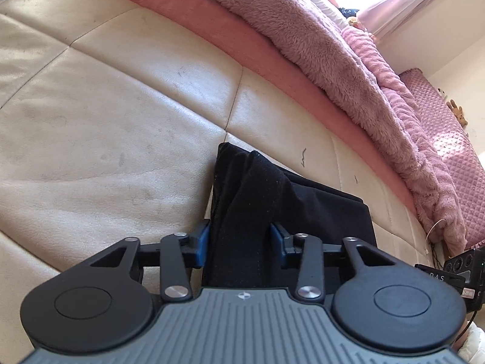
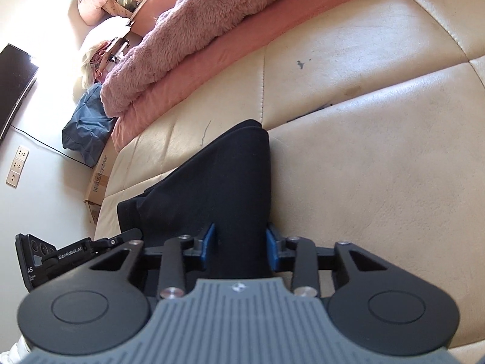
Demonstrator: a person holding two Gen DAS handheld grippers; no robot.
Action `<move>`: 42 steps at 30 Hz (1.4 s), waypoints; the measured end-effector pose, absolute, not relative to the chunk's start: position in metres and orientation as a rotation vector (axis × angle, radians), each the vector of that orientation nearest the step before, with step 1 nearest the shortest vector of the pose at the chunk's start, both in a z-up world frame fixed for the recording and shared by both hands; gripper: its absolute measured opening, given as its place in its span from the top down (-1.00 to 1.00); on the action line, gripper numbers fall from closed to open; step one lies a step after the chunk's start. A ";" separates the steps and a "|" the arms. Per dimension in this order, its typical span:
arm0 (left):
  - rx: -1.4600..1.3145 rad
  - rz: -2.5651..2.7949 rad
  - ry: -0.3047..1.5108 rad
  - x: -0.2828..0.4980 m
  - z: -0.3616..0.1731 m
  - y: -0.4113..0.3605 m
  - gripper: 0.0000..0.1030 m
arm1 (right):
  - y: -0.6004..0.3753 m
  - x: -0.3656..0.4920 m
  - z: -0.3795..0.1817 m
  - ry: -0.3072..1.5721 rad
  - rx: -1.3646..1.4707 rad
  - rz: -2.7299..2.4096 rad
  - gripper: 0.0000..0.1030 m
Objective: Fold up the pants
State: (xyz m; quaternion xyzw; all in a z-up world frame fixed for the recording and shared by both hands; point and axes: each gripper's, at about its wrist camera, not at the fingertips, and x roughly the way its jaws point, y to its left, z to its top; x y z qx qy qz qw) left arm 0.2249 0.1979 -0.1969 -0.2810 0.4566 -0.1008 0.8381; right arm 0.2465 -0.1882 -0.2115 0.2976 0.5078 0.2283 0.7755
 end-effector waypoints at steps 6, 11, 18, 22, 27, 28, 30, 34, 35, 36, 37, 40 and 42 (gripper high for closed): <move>-0.558 -0.195 0.935 0.230 -0.185 0.201 0.48 | -0.180 0.253 -0.202 1.079 0.637 0.538 0.69; -0.507 -0.181 0.916 0.246 -0.171 0.214 0.50 | -0.160 0.269 -0.186 1.048 0.619 0.607 0.73; -0.409 -0.163 0.863 0.291 -0.135 0.241 0.50 | -0.124 0.310 -0.172 1.013 0.635 0.661 0.74; -0.378 -0.170 0.886 0.328 -0.135 0.244 0.50 | -0.112 0.335 -0.173 1.002 0.637 0.642 0.74; -0.343 -0.181 0.930 0.355 -0.160 0.236 0.50 | -0.111 0.360 -0.190 1.031 0.610 0.574 0.74; -0.345 -0.179 0.937 0.357 -0.166 0.236 0.49 | -0.111 0.363 -0.194 1.040 0.601 0.564 0.74; -0.373 -0.174 0.948 0.361 -0.176 0.241 0.44 | -0.113 0.367 -0.201 1.045 0.587 0.554 0.74; -0.423 -0.152 0.943 0.360 -0.187 0.254 0.04 | -0.112 0.370 -0.211 1.048 0.550 0.519 0.73; -0.435 -0.146 0.938 0.359 -0.185 0.258 -0.02 | -0.112 0.370 -0.213 1.043 0.553 0.513 0.70; -0.449 -0.143 0.933 0.358 -0.185 0.262 -0.02 | -0.113 0.369 -0.215 1.035 0.557 0.510 0.68; -0.461 -0.136 0.925 0.357 -0.182 0.266 0.00 | -0.113 0.368 -0.214 1.031 0.559 0.506 0.68; -0.448 -0.052 0.856 0.352 -0.162 0.274 0.10 | -0.116 0.360 -0.202 0.986 0.488 0.471 0.56; -0.463 -0.073 0.814 0.351 -0.149 0.277 0.12 | -0.117 0.357 -0.189 0.930 0.442 0.462 0.57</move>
